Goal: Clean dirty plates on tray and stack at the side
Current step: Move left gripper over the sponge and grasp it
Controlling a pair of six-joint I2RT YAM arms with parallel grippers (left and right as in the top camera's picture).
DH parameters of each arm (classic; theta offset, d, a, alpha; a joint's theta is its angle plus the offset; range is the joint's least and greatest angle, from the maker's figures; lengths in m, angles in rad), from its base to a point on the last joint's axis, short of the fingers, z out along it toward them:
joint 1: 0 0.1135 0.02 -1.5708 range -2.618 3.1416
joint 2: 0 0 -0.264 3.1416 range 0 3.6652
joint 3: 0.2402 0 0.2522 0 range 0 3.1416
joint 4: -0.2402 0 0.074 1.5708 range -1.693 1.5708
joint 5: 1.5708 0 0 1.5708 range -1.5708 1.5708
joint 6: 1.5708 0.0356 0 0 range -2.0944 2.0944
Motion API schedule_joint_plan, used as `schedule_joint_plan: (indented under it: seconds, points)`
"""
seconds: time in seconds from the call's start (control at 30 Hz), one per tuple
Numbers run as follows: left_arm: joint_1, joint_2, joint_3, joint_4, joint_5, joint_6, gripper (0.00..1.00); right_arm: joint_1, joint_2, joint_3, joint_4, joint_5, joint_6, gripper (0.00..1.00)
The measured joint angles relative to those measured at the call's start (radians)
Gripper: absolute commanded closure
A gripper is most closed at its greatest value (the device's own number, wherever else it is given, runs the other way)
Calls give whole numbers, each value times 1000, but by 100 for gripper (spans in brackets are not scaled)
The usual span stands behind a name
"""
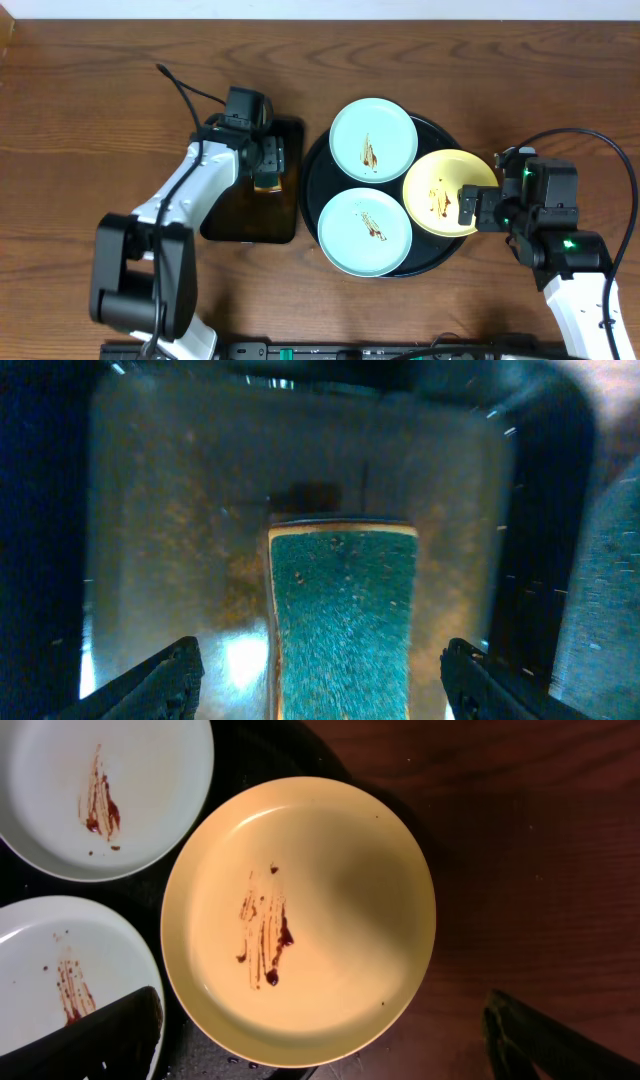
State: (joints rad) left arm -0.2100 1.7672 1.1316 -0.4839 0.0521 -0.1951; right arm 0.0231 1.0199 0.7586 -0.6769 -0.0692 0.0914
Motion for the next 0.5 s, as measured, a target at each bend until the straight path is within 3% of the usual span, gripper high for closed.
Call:
schedule_joint_plan:
  seconds: [0.5]
  points:
    - [-40, 85, 0, 19, -3, -16, 39, 0, 0, 0, 0, 2, 0, 1]
